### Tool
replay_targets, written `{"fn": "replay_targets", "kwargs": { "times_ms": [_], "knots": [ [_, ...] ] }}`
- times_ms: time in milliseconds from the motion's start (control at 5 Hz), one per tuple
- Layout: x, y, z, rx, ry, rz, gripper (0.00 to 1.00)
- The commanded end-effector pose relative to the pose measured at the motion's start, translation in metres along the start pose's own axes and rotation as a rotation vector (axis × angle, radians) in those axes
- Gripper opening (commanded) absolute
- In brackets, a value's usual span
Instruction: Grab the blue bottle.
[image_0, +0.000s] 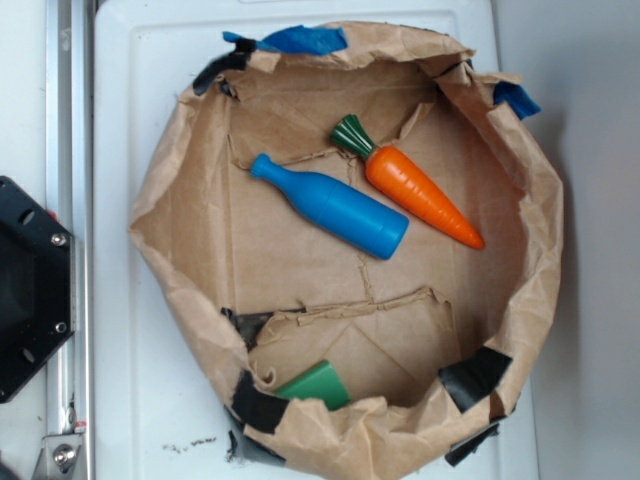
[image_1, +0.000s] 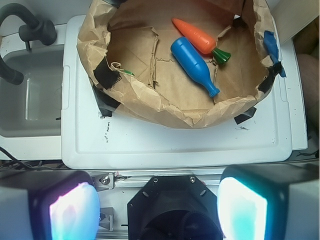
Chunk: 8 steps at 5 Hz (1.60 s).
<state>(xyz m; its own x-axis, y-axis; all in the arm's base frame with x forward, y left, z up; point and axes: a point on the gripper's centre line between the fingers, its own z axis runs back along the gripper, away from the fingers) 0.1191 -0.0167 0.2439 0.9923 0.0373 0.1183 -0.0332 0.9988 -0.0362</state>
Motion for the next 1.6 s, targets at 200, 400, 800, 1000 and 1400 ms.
{"fn": "replay_targets", "kwargs": {
  "times_ms": [200,400,800,1000,1400],
  "knots": [
    [0.032,-0.006,-0.017,-0.028,0.018,-0.122,1.00],
    [0.061,-0.005,-0.034,-0.035,0.053,-0.155,1.00],
    [0.104,0.005,-0.080,-0.111,0.008,-0.312,1.00],
    [0.123,0.019,-0.110,-0.102,-0.059,-0.410,1.00],
    [0.144,0.044,-0.147,-0.083,-0.106,-0.409,1.00]
  ]
}}
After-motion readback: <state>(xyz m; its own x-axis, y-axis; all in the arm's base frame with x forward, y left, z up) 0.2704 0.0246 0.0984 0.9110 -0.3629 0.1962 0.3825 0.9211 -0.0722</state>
